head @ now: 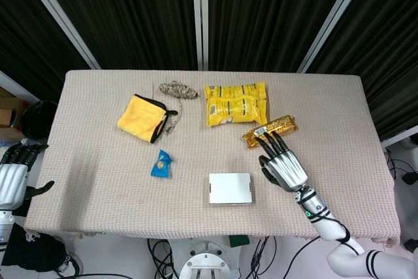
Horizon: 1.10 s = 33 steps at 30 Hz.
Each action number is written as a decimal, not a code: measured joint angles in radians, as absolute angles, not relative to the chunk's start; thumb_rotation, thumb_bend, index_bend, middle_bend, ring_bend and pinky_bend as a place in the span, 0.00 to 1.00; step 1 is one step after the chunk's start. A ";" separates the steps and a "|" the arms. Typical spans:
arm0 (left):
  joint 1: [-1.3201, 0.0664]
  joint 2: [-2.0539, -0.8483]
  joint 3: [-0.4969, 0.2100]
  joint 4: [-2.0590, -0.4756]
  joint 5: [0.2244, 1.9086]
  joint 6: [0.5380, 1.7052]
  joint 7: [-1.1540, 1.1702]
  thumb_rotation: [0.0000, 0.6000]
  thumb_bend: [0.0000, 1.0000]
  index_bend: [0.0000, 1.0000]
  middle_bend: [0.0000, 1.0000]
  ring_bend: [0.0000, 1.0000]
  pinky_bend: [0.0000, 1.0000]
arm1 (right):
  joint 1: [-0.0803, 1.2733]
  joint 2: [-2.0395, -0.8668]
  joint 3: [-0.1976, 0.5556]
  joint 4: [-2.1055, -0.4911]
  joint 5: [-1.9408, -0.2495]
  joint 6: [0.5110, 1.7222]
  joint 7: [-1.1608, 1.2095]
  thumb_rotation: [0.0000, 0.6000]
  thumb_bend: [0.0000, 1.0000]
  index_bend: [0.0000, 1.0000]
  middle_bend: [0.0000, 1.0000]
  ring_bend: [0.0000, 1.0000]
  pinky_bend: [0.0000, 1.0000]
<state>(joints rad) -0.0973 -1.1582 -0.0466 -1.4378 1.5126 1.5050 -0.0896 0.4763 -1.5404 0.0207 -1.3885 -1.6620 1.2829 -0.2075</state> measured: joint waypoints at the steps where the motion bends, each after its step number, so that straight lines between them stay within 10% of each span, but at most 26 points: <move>1: -0.097 -1.157 -0.047 -1.439 1.512 1.505 -0.089 1.00 0.06 0.22 0.24 0.20 0.14 | 0.482 -1.531 0.016 -1.407 -1.665 1.268 -0.207 1.00 0.44 0.67 0.07 0.00 0.00; 33: -0.091 -1.171 -0.044 -1.406 1.501 1.497 -0.117 1.00 0.06 0.22 0.22 0.20 0.14 | 0.592 -1.545 -0.017 -1.512 -1.690 1.065 -0.311 1.00 0.43 0.67 0.06 0.00 0.00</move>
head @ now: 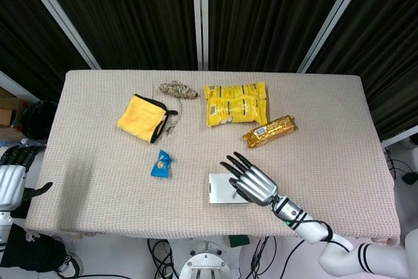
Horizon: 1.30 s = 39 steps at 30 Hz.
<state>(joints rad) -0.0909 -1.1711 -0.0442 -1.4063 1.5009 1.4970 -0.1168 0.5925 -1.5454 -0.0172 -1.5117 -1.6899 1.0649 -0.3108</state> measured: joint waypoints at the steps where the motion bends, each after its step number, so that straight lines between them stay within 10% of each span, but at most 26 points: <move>1: -0.090 -1.171 -0.044 -1.405 1.500 1.497 -0.119 1.00 0.06 0.22 0.22 0.20 0.14 | 0.594 -1.548 -0.016 -1.510 -1.688 1.063 -0.312 1.00 0.43 0.67 0.06 0.00 0.00; 8: -0.088 -1.174 -0.043 -1.399 1.498 1.496 -0.126 1.00 0.06 0.22 0.22 0.20 0.14 | 0.607 -1.559 -0.015 -1.504 -1.680 1.045 -0.314 1.00 0.43 0.63 0.05 0.00 0.00; 18: -0.088 -1.172 -0.045 -1.400 1.499 1.496 -0.125 1.00 0.06 0.22 0.22 0.20 0.14 | 0.616 -1.566 -0.013 -1.496 -1.690 1.059 -0.296 1.00 0.39 0.29 0.00 0.00 0.00; 26: -0.087 -1.169 -0.046 -1.405 1.499 1.500 -0.122 1.00 0.06 0.22 0.22 0.20 0.14 | 0.616 -1.562 -0.013 -1.495 -1.703 1.086 -0.283 1.00 0.39 0.28 0.01 0.00 0.00; 29: -0.086 -1.167 -0.046 -1.408 1.499 1.501 -0.122 1.00 0.06 0.22 0.22 0.20 0.14 | 0.612 -1.556 -0.014 -1.496 -1.727 1.123 -0.267 1.00 0.47 0.30 0.02 0.00 0.00; 35: -0.087 -1.164 -0.046 -1.415 1.504 1.503 -0.116 1.00 0.06 0.22 0.22 0.20 0.14 | 0.603 -1.518 -0.030 -1.518 -1.771 1.170 -0.238 1.00 0.95 0.44 0.03 0.00 0.00; 39: -0.088 -1.164 -0.045 -1.421 1.509 1.503 -0.109 1.00 0.06 0.22 0.22 0.20 0.14 | 0.600 -1.515 -0.034 -1.521 -1.766 1.161 -0.250 1.00 1.00 0.52 0.03 0.00 0.00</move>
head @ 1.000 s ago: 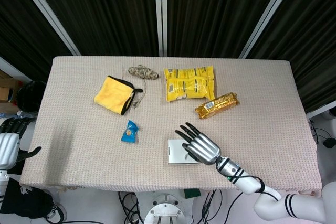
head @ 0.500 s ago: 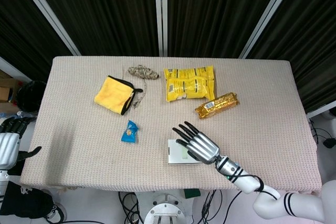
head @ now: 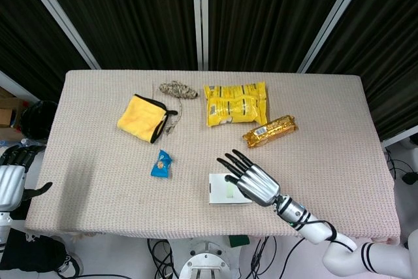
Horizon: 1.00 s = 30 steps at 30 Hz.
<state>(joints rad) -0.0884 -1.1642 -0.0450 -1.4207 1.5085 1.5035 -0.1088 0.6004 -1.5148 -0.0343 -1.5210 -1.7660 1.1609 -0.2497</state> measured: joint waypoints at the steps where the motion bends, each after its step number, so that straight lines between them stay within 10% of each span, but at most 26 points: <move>1: -0.089 -1.164 -0.045 -1.422 1.509 1.504 -0.107 1.00 0.06 0.22 0.22 0.20 0.14 | 0.600 -1.515 -0.035 -1.521 -1.764 1.157 -0.253 1.00 1.00 0.53 0.03 0.00 0.00; 30: -0.084 -1.168 -0.047 -1.414 1.497 1.503 -0.111 1.00 0.06 0.22 0.22 0.20 0.14 | 0.618 -1.574 -0.067 -1.483 -1.763 1.094 -0.234 1.00 1.00 0.57 0.04 0.00 0.00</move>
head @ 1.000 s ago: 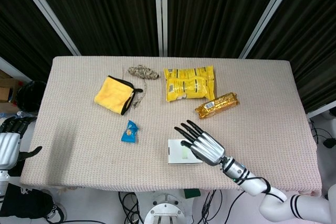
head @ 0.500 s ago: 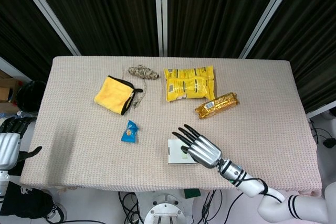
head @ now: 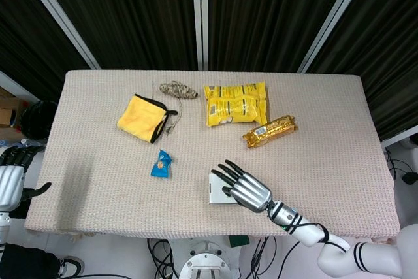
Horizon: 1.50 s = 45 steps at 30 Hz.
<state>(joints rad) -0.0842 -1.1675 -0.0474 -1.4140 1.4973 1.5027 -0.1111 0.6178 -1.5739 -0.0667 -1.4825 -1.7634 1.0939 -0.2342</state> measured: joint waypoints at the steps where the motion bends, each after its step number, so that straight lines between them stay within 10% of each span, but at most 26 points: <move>1: -0.084 -1.168 -0.048 -1.413 1.497 1.504 -0.112 1.00 0.06 0.22 0.22 0.20 0.14 | 0.617 -1.574 -0.067 -1.483 -1.764 1.094 -0.236 1.00 1.00 0.57 0.04 0.00 0.00; 45: -0.083 -1.167 -0.049 -1.411 1.499 1.503 -0.116 1.00 0.06 0.22 0.22 0.20 0.14 | 0.619 -1.597 -0.073 -1.466 -1.749 1.067 -0.258 1.00 1.00 0.59 0.04 0.00 0.00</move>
